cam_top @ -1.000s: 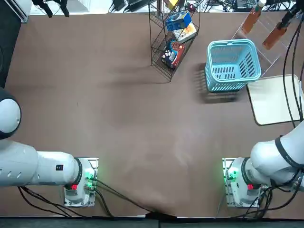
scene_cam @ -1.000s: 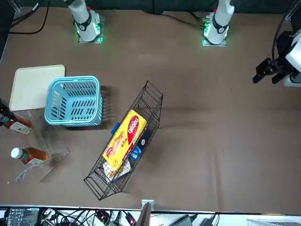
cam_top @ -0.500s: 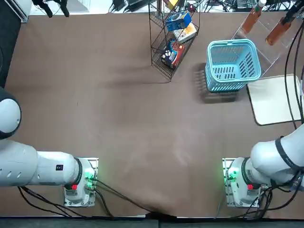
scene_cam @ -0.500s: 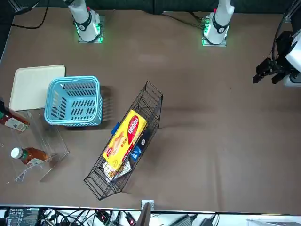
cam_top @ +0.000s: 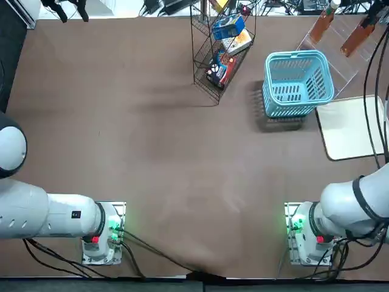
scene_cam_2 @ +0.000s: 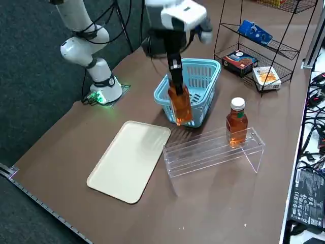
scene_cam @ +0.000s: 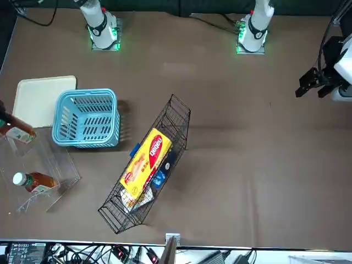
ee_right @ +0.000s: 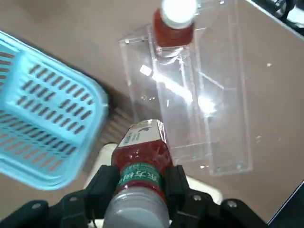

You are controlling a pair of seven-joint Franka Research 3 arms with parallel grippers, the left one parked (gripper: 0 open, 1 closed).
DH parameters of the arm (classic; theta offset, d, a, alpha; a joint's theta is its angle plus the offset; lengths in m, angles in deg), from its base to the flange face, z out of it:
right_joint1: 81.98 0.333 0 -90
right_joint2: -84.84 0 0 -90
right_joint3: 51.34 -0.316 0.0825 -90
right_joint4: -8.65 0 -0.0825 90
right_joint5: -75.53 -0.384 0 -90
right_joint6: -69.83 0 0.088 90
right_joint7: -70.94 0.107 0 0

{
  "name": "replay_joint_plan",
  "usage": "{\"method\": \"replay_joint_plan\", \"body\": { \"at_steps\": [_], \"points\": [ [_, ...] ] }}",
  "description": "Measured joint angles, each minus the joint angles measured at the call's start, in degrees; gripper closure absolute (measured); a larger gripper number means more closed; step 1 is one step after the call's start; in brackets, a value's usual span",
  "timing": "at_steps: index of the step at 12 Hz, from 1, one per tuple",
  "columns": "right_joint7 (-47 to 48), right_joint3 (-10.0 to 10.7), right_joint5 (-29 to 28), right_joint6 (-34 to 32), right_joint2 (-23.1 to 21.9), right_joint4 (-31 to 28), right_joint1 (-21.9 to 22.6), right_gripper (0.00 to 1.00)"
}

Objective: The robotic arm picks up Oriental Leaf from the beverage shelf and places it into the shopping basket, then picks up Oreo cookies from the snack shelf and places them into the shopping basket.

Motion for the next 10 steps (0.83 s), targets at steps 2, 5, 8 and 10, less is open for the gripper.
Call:
{"method": "replay_joint_plan", "body": {
  "at_steps": [2,5,8,10],
  "points": [
    [6.2,-0.1,0.6,-3.9,-2.5,0.0,3.0,0.44],
    [17.3,-0.4,1.0,-9.0,-5.7,-0.2,8.6,0.44],
    [27.9,-0.6,1.2,-10.7,-7.7,-1.9,12.9,0.44],
    [33.1,-0.6,1.2,-10.0,-8.7,-4.4,14.3,0.44]
  ]
}}
